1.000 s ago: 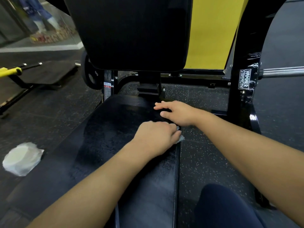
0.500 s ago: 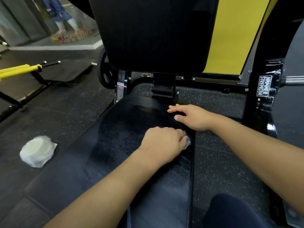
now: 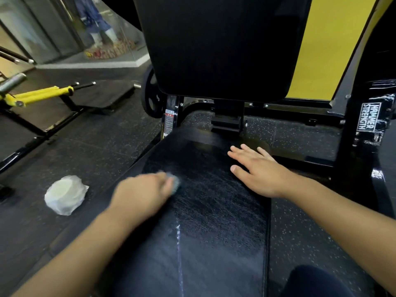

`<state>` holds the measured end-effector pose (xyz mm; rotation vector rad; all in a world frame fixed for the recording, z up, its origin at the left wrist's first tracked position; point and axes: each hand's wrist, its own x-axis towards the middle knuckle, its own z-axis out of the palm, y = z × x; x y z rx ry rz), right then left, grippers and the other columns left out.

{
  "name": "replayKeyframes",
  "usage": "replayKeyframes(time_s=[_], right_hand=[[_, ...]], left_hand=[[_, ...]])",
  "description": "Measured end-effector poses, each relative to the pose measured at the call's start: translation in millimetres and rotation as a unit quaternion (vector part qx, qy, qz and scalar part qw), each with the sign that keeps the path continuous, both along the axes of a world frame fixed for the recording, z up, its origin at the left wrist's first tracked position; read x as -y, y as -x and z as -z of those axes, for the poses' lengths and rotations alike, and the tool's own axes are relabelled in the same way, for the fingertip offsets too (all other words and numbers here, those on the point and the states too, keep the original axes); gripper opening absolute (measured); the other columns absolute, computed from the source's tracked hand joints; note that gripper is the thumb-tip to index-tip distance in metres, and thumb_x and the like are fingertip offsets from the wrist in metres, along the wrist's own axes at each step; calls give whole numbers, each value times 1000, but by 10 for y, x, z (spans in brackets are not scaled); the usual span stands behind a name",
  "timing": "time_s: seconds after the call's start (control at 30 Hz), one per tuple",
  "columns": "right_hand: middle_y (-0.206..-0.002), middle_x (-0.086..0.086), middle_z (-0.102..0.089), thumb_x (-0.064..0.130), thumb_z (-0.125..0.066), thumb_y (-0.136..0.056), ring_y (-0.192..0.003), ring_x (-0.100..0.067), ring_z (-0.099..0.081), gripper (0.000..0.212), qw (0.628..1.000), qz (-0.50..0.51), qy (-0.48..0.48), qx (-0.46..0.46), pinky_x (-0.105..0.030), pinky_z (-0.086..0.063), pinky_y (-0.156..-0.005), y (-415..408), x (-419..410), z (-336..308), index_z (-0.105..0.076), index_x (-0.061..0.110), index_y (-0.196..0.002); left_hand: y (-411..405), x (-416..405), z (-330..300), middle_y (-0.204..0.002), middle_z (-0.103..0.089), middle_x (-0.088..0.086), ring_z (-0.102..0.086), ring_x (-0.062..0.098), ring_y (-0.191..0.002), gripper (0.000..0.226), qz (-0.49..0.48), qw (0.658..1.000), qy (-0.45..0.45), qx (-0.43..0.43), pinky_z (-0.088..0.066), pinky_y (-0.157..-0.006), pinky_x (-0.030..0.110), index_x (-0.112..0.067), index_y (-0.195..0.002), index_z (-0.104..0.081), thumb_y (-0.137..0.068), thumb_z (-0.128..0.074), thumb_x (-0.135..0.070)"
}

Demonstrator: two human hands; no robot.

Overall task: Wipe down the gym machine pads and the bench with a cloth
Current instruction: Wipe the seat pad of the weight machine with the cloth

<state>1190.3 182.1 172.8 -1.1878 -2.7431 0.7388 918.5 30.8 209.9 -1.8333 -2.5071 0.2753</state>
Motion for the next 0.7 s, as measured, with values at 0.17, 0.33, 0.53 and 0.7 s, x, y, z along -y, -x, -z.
replayKeyframes(time_s=[0.17, 0.33, 0.53, 0.7], right_hand=[[-171, 18, 0, 59, -26, -107, -156, -1, 10, 65, 998, -54, -20, 35, -40, 8, -129, 187, 135, -89, -10, 34, -165], [-169, 17, 14, 82, -16, -95, -155, -7, 20, 80, 991, -102, -44, 73, -45, 11, -128, 454, 241, -90, 2, 43, -163], [-167, 20, 20, 88, -14, -90, -154, -7, 25, 85, 984, -142, -44, 94, -46, 13, -128, 555, 247, -124, 7, 46, -161], [-167, 21, 19, 87, -14, -91, -153, -6, 26, 83, 981, -162, -45, 94, -46, 13, -128, 661, 232, -145, 6, 47, -161]], left_hand=[[579, -22, -1, -113, -73, 8, -67, 39, -105, 50, -103, 993, -29, 39, -52, -89, 41, -33, -111, -62, -101, -27, -66], [80, 122, 84, -110, -73, -1, -70, 30, -101, 48, -1, 1000, -25, 19, -53, -83, 38, -30, -102, -56, -102, -25, -67], [293, 353, -33, -118, -69, -6, -68, 26, -106, 48, 11, 1000, 18, 18, -48, -78, 35, -27, -96, -52, -102, -24, -67], [757, -77, -52, -120, -71, 8, -65, 37, -113, 49, -116, 991, -24, 54, -47, -90, 40, -26, -105, -63, -104, -30, -62]])
